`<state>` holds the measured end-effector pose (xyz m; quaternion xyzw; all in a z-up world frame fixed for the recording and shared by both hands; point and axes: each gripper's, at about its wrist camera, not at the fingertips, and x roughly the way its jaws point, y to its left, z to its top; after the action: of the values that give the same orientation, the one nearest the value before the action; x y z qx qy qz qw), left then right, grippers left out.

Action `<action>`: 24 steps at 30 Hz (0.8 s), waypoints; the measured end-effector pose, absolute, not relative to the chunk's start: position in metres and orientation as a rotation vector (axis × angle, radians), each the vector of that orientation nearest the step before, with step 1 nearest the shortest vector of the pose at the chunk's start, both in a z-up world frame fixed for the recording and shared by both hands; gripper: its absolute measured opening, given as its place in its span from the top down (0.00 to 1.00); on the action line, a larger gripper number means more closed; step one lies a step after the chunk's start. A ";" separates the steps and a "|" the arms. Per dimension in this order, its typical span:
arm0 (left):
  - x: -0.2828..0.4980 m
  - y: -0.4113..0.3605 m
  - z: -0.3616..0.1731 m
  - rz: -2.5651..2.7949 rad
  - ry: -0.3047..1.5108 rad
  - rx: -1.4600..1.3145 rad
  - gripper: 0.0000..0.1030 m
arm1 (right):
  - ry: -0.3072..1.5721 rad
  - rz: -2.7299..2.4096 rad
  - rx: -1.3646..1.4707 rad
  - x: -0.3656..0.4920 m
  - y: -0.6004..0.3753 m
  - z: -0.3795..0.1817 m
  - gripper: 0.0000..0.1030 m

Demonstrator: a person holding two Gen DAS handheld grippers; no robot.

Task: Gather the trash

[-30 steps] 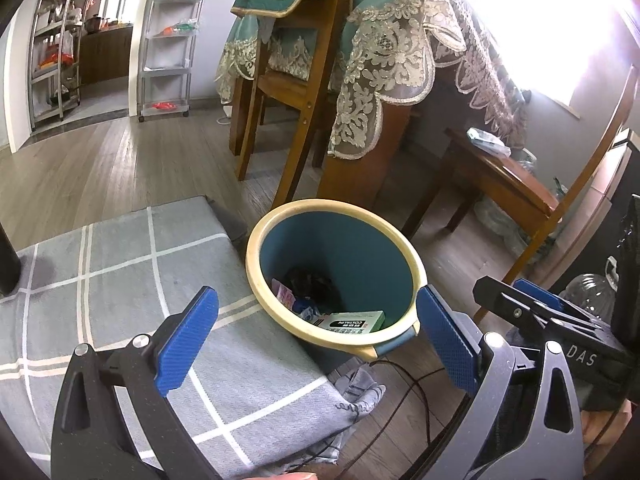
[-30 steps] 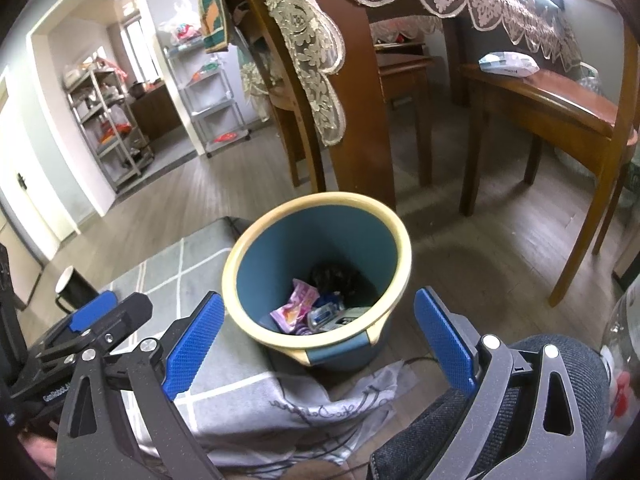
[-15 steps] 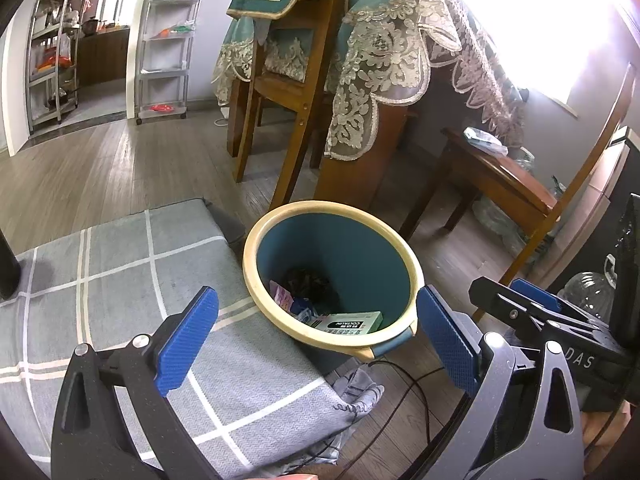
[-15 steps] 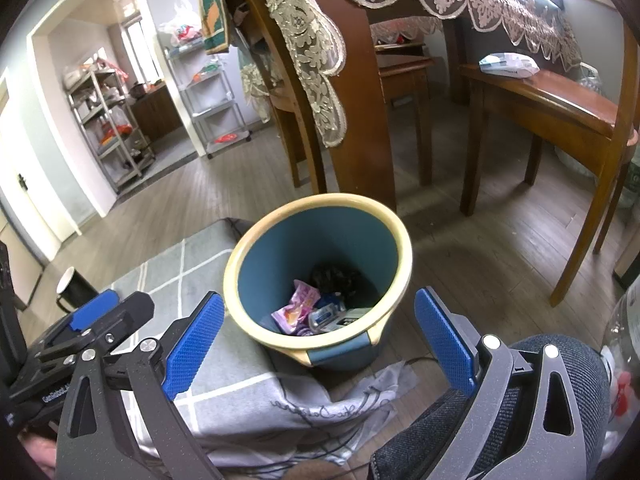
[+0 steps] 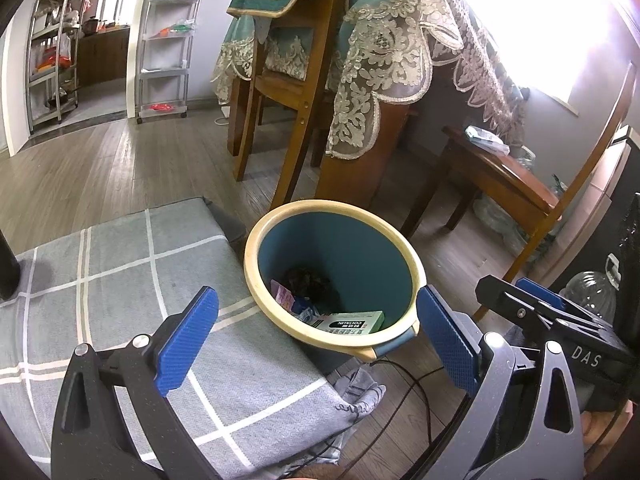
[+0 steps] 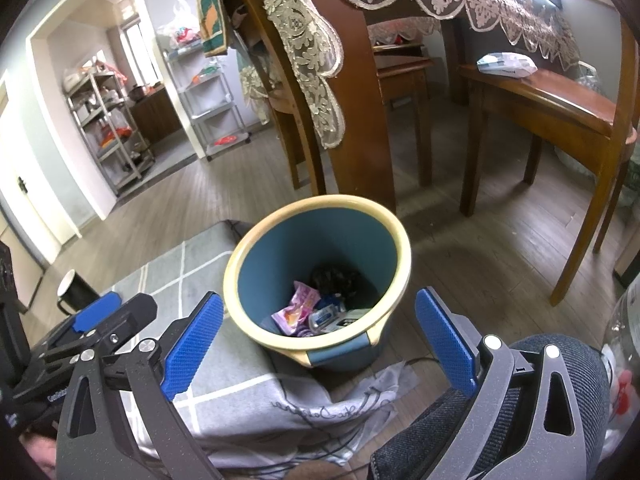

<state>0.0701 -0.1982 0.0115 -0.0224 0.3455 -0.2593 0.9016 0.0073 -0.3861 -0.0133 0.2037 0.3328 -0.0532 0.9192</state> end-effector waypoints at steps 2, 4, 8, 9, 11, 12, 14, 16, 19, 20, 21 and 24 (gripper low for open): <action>0.070 -0.199 0.011 -0.537 0.717 -0.047 0.06 | 0.684 -0.109 0.419 0.007 -0.386 -0.013 0.06; 0.071 -0.199 0.011 -0.536 0.717 -0.046 0.06 | 0.684 -0.110 0.419 0.007 -0.387 -0.013 0.06; 0.071 -0.199 0.010 -0.534 0.719 -0.046 0.06 | 0.683 -0.109 0.419 0.007 -0.387 -0.013 0.06; 0.072 -0.200 0.010 -0.535 0.720 -0.045 0.06 | 0.683 -0.109 0.419 0.008 -0.387 -0.014 0.06; 0.072 -0.200 0.009 -0.533 0.720 -0.043 0.06 | 0.684 -0.110 0.419 0.008 -0.387 -0.014 0.06; 0.072 -0.200 0.009 -0.534 0.720 -0.044 0.06 | 0.683 -0.109 0.420 0.008 -0.387 -0.014 0.06; 0.072 -0.200 0.009 -0.537 0.719 -0.043 0.06 | 0.684 -0.109 0.419 0.008 -0.387 -0.014 0.06; 0.072 -0.200 0.008 -0.540 0.716 -0.040 0.06 | 0.684 -0.109 0.419 0.008 -0.387 -0.014 0.06; 0.073 -0.201 0.008 -0.542 0.716 -0.040 0.06 | 0.685 -0.111 0.424 0.008 -0.387 -0.013 0.06; 0.073 -0.202 0.008 -0.542 0.717 -0.039 0.06 | 0.686 -0.112 0.425 0.008 -0.387 -0.013 0.06; 0.073 -0.202 0.008 -0.542 0.718 -0.039 0.06 | 0.685 -0.112 0.425 0.008 -0.387 -0.013 0.06; 0.073 -0.201 0.008 -0.535 0.722 -0.035 0.06 | 0.684 -0.111 0.425 0.008 -0.388 -0.013 0.06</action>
<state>0.0733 -0.2006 0.0082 -0.0167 0.3491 -0.2586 0.9006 0.0077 -0.3879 -0.0130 0.2065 0.3327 -0.0541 0.9186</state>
